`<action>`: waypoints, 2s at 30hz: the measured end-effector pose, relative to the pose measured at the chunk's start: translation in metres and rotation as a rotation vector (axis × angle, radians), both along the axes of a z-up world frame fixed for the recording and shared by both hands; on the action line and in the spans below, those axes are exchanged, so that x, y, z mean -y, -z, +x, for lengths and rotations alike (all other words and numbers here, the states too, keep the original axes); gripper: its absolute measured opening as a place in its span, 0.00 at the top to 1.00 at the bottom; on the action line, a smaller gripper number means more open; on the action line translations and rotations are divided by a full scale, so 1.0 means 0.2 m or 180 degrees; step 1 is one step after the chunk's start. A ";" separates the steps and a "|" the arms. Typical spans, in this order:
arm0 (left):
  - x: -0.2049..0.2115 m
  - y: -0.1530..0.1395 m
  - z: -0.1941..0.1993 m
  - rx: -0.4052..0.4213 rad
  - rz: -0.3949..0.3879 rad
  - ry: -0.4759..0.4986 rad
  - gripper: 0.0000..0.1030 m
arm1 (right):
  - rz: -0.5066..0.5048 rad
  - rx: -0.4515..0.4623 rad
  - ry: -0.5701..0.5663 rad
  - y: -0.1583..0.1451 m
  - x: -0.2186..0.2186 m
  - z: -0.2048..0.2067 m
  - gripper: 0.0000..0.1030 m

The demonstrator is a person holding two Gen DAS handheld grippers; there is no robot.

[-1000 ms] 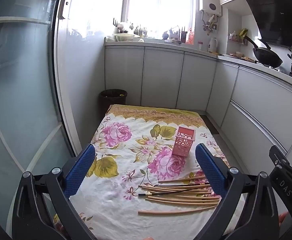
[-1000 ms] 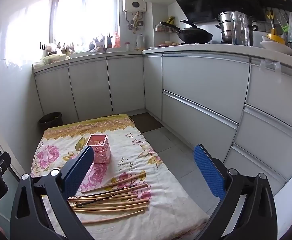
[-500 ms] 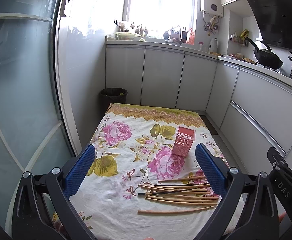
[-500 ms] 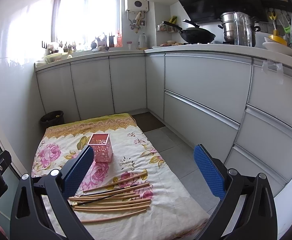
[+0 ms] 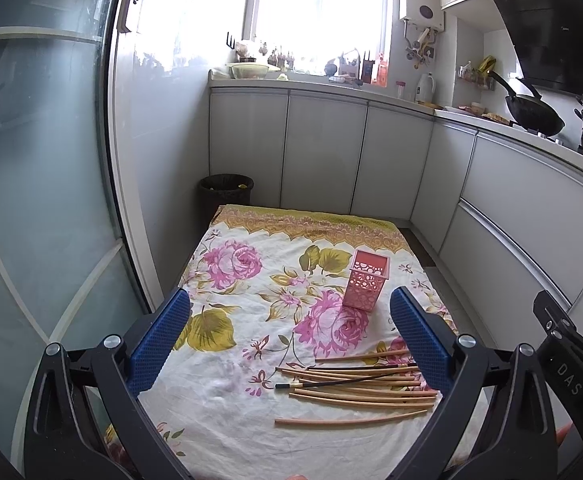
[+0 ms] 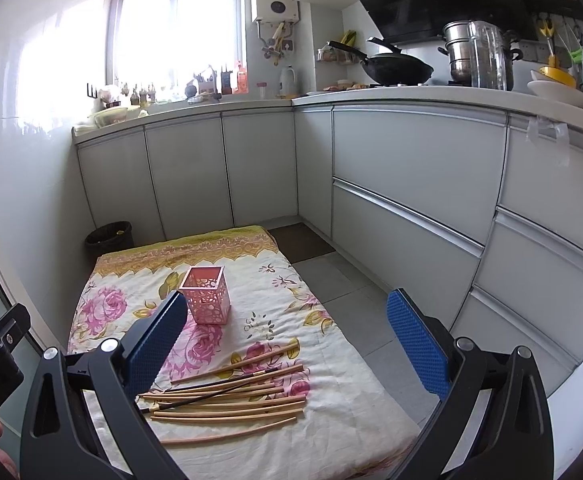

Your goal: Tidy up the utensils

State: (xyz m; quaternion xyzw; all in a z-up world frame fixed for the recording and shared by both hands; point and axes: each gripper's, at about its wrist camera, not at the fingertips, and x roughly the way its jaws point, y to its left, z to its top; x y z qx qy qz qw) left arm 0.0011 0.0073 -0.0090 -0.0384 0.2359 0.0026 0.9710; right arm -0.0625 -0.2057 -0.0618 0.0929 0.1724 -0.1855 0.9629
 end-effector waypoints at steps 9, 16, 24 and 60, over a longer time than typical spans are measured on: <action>0.00 0.04 -0.02 -0.0016 -0.0006 0.0007 0.07 | -0.0002 -0.0024 -0.0024 0.00 -0.02 0.00 0.05; 0.01 0.04 0.00 -0.0054 0.0002 0.0008 0.07 | 0.0013 -0.0027 -0.0032 0.01 -0.01 0.01 0.05; 0.01 0.04 0.01 -0.0072 0.0003 0.0014 0.07 | 0.0034 -0.0049 -0.0041 0.01 0.00 0.01 0.05; 0.08 0.15 0.20 -0.0312 0.0123 0.0069 0.07 | 0.0174 -0.0275 -0.0053 0.13 0.08 0.19 0.05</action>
